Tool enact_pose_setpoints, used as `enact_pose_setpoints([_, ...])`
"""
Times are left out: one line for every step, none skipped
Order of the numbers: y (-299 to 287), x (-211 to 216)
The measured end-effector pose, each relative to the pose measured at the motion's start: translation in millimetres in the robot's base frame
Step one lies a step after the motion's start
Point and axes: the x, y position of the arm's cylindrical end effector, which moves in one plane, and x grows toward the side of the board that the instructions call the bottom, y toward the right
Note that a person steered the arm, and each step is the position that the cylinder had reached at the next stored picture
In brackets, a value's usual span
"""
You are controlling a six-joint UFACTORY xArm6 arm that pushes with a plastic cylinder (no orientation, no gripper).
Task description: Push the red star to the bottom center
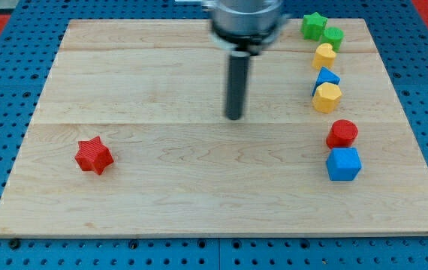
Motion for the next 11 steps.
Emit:
enact_pose_setpoints([-85,0])
enact_pose_setpoints([-129,0])
enact_pose_setpoints([-129,0])
enact_pose_setpoints([-180,0])
enact_pose_setpoints([-196,0])
enact_pose_setpoints([-212,10])
enact_pose_setpoints([-230,31])
enact_pose_setpoints([-231,31])
enact_pose_setpoints([-246,59])
enact_pose_setpoints([-250,68])
enact_pose_setpoints([-249,69])
